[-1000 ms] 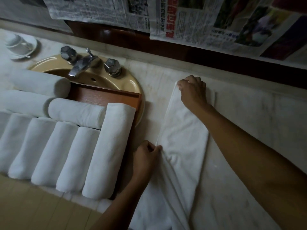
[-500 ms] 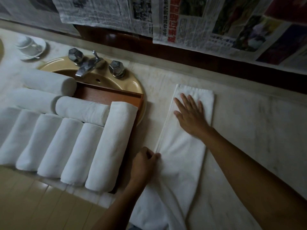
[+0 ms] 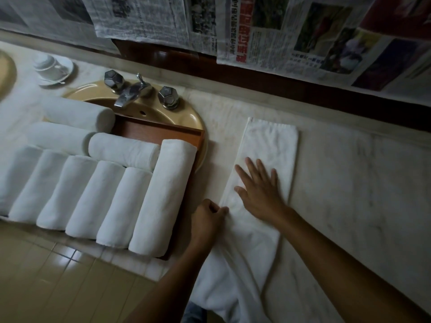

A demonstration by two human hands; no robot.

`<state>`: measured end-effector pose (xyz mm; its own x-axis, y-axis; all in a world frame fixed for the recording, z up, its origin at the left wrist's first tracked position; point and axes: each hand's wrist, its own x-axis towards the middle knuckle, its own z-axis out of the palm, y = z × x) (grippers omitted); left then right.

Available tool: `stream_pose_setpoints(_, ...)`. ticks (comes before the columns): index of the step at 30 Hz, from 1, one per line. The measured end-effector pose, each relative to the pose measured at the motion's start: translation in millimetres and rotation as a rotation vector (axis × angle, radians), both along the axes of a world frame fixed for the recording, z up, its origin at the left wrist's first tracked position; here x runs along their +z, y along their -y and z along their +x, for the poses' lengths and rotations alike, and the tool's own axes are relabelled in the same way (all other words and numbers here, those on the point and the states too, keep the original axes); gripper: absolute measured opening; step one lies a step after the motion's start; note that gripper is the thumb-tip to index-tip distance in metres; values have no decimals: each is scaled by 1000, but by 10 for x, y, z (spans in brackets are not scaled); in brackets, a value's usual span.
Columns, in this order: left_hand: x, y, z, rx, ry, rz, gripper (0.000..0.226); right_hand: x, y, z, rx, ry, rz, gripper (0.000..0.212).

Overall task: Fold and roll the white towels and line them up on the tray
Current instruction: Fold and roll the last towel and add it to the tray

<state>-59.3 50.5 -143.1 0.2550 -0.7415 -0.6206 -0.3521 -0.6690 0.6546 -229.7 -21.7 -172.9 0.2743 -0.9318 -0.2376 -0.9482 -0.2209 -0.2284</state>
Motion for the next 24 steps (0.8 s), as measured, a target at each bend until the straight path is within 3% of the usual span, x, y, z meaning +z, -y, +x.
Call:
stream_pose_setpoints(4,161,-84,-7,171,-494,234,24,-47,250,-81,5,-27,35,65)
stream_pose_setpoints(6,212,-172,3,108,-579,270,22,-10,459,-95,3,-39,65,64)
stream_pose_setpoints(8,202,-234,17,109,-523,195,20,5,616,-112,2,-58,73,64)
stream_pose_setpoints(14,10,-308,203,150,-69,-113,29,3,728,-102,-18,-57,73,65)
stream_pose_setpoints(19,-59,-294,188,87,58,-59,30,-13,721,-106,-20,-51,70,65)
stream_pose_setpoints(24,-85,-285,184,113,45,-80,34,28,753,-112,-26,-49,89,65)
